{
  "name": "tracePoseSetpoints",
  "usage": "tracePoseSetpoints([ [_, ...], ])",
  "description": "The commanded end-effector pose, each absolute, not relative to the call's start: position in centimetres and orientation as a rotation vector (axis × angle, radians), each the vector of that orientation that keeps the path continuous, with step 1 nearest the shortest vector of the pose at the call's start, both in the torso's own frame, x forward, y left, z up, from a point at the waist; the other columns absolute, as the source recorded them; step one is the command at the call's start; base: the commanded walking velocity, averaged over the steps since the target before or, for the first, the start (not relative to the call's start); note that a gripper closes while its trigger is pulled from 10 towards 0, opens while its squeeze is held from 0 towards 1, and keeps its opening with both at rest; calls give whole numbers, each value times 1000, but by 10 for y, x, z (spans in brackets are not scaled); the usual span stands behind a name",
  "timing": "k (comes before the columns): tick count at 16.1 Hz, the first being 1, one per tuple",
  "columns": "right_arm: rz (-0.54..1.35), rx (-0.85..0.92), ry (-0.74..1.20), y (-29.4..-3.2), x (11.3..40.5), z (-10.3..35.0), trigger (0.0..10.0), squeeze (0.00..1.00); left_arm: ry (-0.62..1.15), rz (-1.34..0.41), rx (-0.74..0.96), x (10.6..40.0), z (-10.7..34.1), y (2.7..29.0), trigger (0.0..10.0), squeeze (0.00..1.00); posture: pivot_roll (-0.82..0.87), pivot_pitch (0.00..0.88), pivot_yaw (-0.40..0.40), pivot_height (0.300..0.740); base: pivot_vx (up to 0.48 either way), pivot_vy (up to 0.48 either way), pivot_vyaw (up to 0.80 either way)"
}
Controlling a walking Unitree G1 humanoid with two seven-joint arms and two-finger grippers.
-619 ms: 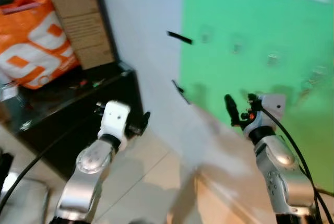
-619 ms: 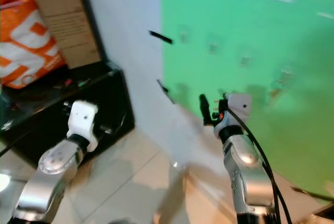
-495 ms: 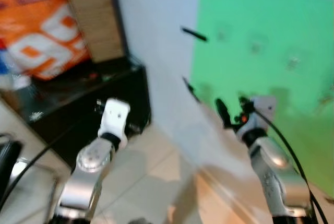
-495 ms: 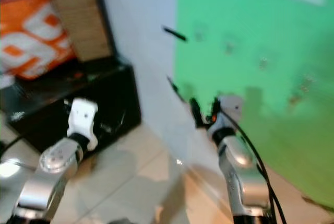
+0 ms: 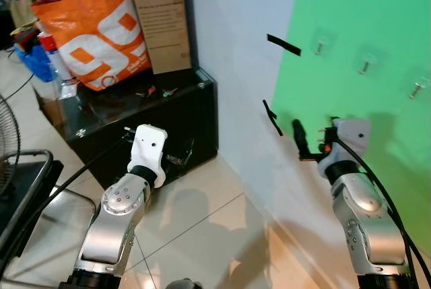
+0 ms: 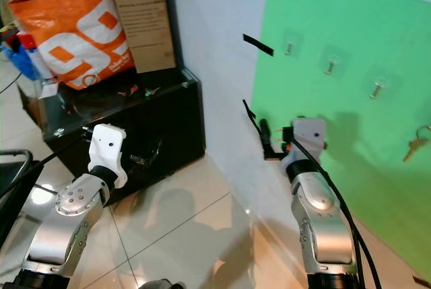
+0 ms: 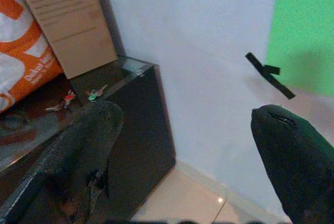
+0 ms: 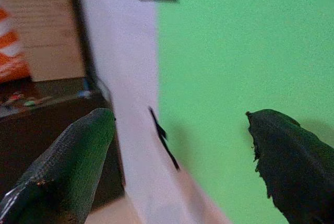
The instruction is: Hang keys on a hook
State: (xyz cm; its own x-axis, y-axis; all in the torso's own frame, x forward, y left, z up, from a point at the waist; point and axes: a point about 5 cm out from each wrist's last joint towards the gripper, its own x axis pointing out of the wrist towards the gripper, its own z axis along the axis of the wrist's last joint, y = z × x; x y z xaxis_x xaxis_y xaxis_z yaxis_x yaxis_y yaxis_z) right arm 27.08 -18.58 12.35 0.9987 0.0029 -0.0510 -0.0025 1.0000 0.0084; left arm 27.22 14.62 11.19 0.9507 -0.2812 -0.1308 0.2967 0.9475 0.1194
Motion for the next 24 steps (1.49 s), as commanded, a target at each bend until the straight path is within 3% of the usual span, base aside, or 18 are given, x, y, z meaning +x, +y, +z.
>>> tracePoseSetpoints([
  [1,-19,36,70,-188,270,122,10000,1000,99,-293,138,275,115,149,10000,0,-94,0,69,740,0,0,0],
  [5,-32,-27,14,-189,268,124,10000,1000,95,-312,125,275,115,146,10000,0,-96,0,72,740,125,0,0],
  [21,27,36,87,-171,268,111,10000,1000,104,-299,135,272,116,157,10000,0,-34,0,64,740,296,0,0],
  [24,49,16,88,-169,270,111,10000,1000,109,-292,138,270,115,160,10000,0,-36,0,59,740,315,0,673],
])
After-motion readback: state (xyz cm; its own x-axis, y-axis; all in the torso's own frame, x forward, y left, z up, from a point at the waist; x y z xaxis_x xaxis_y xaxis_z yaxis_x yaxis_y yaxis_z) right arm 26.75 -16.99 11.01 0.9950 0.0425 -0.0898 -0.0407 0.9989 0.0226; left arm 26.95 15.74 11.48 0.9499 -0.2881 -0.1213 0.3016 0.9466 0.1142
